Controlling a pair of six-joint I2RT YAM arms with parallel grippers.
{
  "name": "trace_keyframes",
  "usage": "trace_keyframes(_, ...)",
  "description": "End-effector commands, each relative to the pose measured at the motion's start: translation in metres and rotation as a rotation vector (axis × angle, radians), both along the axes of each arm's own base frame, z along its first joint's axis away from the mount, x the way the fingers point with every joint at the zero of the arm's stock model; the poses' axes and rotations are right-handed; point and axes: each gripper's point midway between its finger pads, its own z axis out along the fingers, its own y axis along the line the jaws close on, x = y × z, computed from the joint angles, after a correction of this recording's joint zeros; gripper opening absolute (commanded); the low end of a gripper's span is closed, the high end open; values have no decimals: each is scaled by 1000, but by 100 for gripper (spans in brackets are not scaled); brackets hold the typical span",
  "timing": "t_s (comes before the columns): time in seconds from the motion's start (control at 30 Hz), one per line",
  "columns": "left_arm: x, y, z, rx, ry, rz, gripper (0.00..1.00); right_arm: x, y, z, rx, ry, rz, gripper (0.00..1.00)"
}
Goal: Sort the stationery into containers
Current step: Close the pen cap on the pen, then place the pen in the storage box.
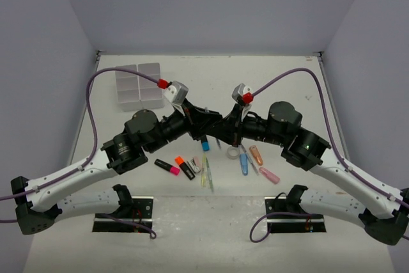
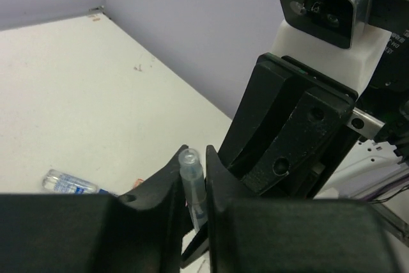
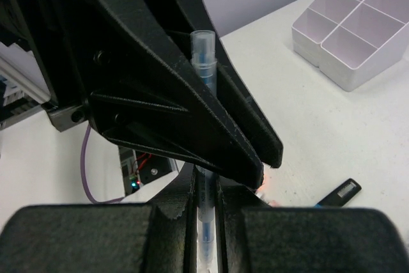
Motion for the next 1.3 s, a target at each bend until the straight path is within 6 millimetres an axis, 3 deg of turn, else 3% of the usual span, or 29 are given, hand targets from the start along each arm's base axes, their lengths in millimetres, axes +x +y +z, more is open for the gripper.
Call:
trace_keyframes(0.0,5,3,-13,116,-7,20,0,-6,-2,20,43,-106,27,0)
trace_keyframes(0.07,12,5,-15,145,-3,56,0,3,-8,15,23,-122,-33,4)
trace_keyframes(0.1,19,9,-23,184,13,98,0,8,-11,13,16,-122,-66,26)
trace_keyframes(0.17,45,26,-35,268,49,246,0,22,-22,3,-1,-99,-180,89)
trace_keyframes(0.2,61,36,-30,267,56,332,0,32,-30,-4,-11,-76,-256,99)
trace_keyframes(0.27,114,93,-35,322,142,642,0,63,-64,-35,-61,35,-546,99)
trace_keyframes(0.3,125,108,-45,365,168,727,0,68,-75,-39,-61,54,-616,99)
trace_keyframes(0.37,179,171,-50,366,234,1011,0,73,-99,-72,-62,141,-767,99)
trace_keyframes(0.47,227,229,-46,280,253,1234,0,65,-108,-82,-13,169,-777,99)
trace_keyframes(0.53,263,269,-32,191,185,1395,0,57,-111,-87,2,172,-748,99)
trace_keyframes(0.67,318,291,-26,165,67,1487,0,44,-111,-92,1,184,-691,99)
trace_keyframes(0.77,343,302,-28,187,7,1507,0,37,-113,-94,11,190,-666,99)
trace_keyframes(0.93,367,307,-46,209,-31,1500,0,29,-113,-88,42,184,-627,99)
trace_keyframes(1.13,374,314,-58,183,-81,1495,0,26,-115,-80,59,165,-609,99)
trace_keyframes(1.27,385,313,-80,203,-66,1475,0,26,-112,-80,69,154,-596,99)
